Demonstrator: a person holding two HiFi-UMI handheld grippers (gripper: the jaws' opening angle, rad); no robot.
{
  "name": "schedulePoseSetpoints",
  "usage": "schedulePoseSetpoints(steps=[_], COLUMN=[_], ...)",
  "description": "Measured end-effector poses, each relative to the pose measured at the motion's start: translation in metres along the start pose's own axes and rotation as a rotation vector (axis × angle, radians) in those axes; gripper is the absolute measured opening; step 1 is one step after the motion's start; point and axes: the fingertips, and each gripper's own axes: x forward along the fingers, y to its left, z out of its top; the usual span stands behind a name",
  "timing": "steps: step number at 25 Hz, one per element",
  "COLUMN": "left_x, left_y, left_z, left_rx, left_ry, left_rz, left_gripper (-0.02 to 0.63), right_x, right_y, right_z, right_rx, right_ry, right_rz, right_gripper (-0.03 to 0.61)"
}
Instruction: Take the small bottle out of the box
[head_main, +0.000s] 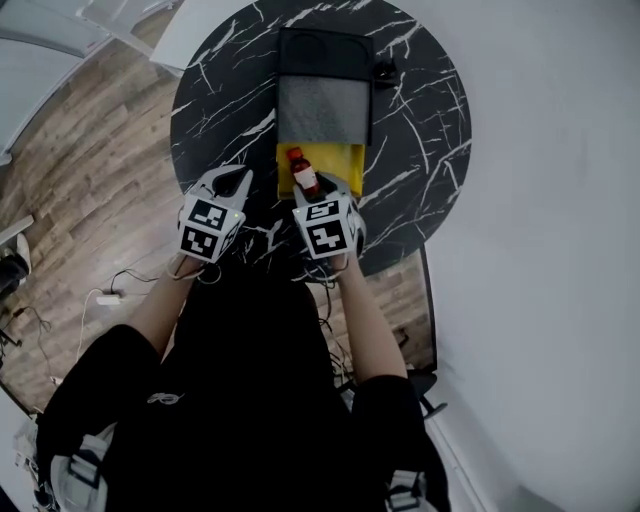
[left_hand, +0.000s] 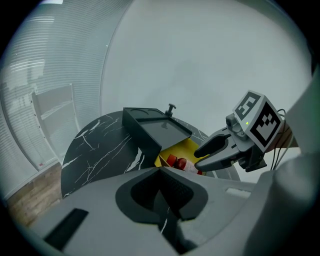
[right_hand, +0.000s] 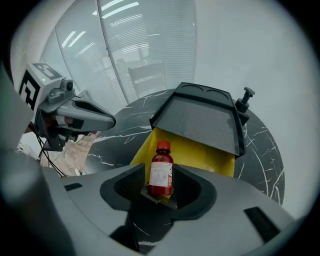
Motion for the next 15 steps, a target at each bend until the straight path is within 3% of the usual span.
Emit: schedulePoseSetpoints(steps=[15], left_x=[0.010], left_y=[0.025], left_z=[-0.004], left_rx=[-0.020], left_ry=[0.040], left_rz=[-0.051], left_gripper=[-0.002], right_x=[0.033], right_y=[-0.005], right_z=[-0.005], right_rx=[0.027], right_ry=[0.134], right_rz=[0.006], right_gripper=[0.190])
